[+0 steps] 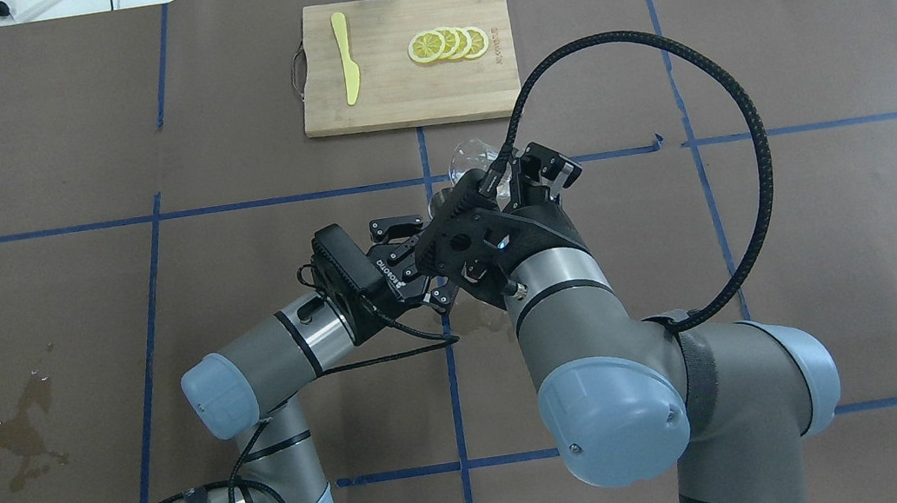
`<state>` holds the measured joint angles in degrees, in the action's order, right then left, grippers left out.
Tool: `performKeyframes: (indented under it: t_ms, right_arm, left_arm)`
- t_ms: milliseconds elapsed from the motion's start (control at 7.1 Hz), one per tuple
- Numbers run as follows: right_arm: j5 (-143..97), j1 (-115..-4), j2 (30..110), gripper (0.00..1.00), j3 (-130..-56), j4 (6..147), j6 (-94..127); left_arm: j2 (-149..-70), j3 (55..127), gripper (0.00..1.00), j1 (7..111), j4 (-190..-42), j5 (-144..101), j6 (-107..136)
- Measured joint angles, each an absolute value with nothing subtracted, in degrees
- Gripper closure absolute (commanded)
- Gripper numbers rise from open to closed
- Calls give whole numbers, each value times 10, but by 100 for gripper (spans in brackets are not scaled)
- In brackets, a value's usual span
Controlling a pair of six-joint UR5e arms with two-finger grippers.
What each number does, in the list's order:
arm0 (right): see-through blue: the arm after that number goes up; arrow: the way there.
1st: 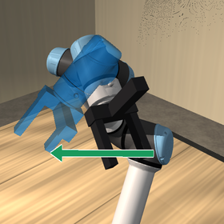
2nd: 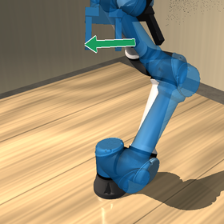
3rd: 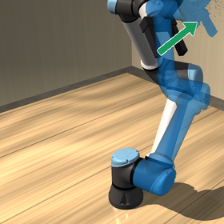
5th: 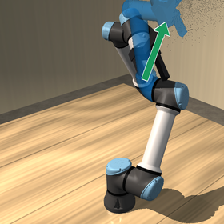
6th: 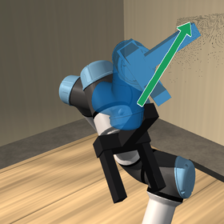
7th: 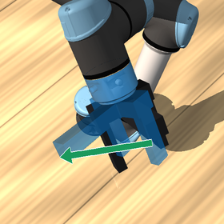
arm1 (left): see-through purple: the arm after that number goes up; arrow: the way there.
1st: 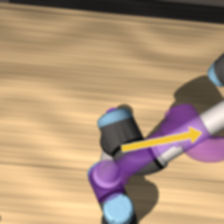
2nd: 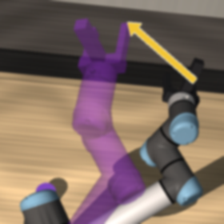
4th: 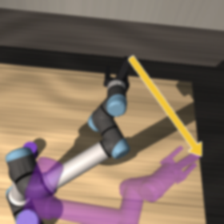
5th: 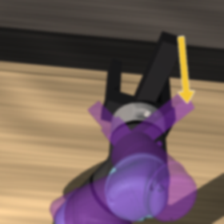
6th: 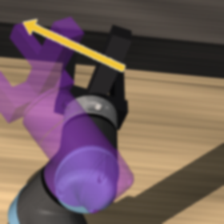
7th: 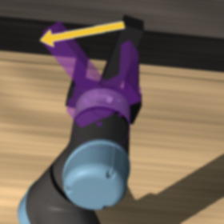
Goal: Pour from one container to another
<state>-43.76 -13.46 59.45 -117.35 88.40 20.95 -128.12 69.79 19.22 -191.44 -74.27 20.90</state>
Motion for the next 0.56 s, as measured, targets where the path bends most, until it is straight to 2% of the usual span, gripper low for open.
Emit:
performKeyframes:
  t_ms: [564]
  right_arm:
    - [-417, -129, 585, 100, -1176, 897, 153]
  left_arm:
    - [-1281, 697, 100, 190, -1914, -742, 208]
